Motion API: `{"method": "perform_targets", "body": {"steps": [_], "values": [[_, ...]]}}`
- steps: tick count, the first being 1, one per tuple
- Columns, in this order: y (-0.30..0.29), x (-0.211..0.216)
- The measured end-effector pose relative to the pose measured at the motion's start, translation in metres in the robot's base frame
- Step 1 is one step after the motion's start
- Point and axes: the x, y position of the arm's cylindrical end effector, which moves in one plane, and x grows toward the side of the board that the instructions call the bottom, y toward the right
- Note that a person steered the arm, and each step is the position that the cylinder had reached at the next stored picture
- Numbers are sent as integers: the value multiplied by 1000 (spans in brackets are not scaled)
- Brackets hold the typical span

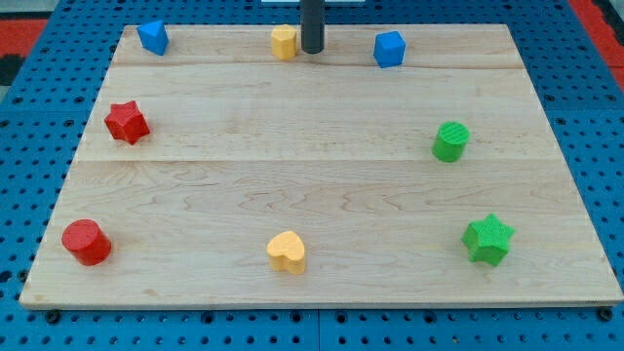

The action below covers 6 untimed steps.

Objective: Slide the yellow hexagon to the bottom left of the blue triangle

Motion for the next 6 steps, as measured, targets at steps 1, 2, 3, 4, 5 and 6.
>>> {"method": "perform_targets", "body": {"steps": [1, 2, 3, 4, 5, 6], "values": [[20, -31], [-4, -41], [-59, -41], [-85, -41], [-91, -41], [-66, -22]]}}
